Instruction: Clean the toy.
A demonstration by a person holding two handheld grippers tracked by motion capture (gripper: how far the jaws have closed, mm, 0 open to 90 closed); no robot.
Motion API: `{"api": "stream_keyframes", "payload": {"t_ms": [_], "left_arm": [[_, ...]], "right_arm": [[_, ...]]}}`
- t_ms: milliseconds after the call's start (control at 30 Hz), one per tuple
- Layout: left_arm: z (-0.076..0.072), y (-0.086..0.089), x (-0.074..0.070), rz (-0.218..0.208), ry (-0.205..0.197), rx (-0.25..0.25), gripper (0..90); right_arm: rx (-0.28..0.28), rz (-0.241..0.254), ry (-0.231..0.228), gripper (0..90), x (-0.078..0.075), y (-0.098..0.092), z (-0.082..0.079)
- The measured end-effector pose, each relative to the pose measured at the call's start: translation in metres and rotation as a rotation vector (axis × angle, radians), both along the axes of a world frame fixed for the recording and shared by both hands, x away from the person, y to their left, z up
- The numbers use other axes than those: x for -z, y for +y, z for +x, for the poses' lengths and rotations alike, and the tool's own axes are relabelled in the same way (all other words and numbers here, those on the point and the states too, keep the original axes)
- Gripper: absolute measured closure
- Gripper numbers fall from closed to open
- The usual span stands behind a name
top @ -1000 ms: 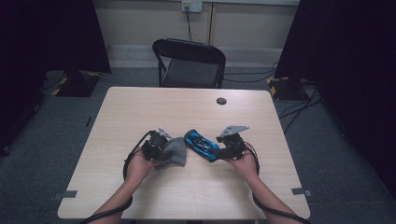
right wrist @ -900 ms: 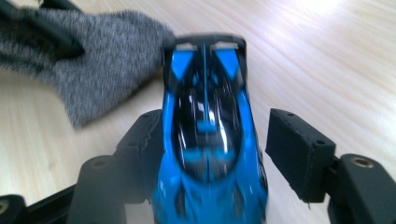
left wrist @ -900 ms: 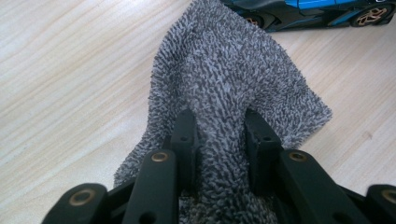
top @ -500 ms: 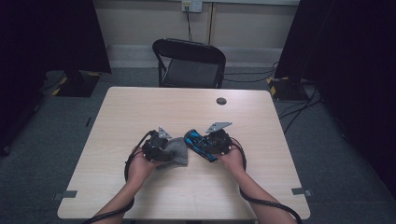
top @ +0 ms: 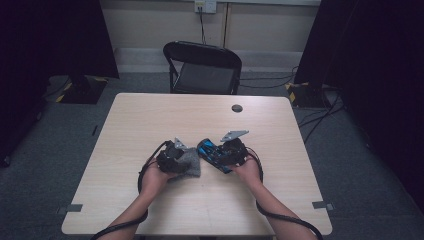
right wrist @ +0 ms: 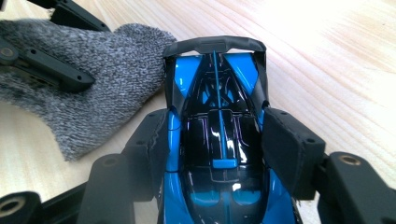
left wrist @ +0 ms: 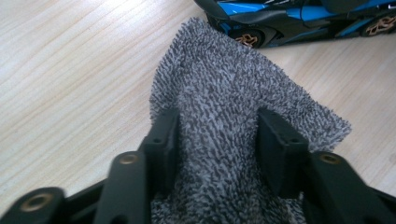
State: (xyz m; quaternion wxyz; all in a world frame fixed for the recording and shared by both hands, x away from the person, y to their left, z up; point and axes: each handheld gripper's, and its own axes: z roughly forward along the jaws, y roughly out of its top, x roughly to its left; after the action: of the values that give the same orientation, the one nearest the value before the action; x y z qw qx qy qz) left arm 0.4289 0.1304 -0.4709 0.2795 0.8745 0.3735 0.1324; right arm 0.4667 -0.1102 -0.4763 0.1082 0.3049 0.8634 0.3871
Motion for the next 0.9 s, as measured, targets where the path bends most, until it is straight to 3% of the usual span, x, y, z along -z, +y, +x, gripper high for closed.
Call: {"api": "stream_keyframes", "payload": {"t_ms": [233, 400, 467, 567, 633, 767, 900], "left_arm": [[0.000, 0.002, 0.001, 0.001, 0.004, 0.002, 62.7], [0.001, 0.006, -0.002, -0.059, 0.051, -0.011, 70.7], [-0.002, 0.008, -0.010, -0.081, 0.048, -0.006, 70.9], [-0.019, 0.001, -0.028, -0.113, 0.033, 0.061, 71.1], [-0.032, -0.010, -0.033, -0.135, 0.046, 0.115, 71.1], [-0.050, -0.044, -0.022, -0.133, 0.092, 0.223, 71.0], [-0.051, -0.075, -0.006, -0.081, 0.122, 0.292, 70.8]], "right_arm": [[-0.020, -0.051, -0.016, 41.7, 0.000, 0.006, 0.004], [-0.001, -0.030, -0.013, 42.1, 0.002, 0.005, 0.004], [0.003, -0.022, -0.022, 42.1, 0.003, 0.005, 0.003], [0.013, 0.001, -0.013, 42.2, 0.004, 0.003, 0.003], [0.013, -0.001, -0.012, 42.2, 0.004, 0.003, 0.003], [0.001, -0.024, -0.009, 42.4, 0.002, 0.005, 0.004], [0.004, -0.028, -0.005, 42.4, 0.001, 0.006, 0.004]]}}
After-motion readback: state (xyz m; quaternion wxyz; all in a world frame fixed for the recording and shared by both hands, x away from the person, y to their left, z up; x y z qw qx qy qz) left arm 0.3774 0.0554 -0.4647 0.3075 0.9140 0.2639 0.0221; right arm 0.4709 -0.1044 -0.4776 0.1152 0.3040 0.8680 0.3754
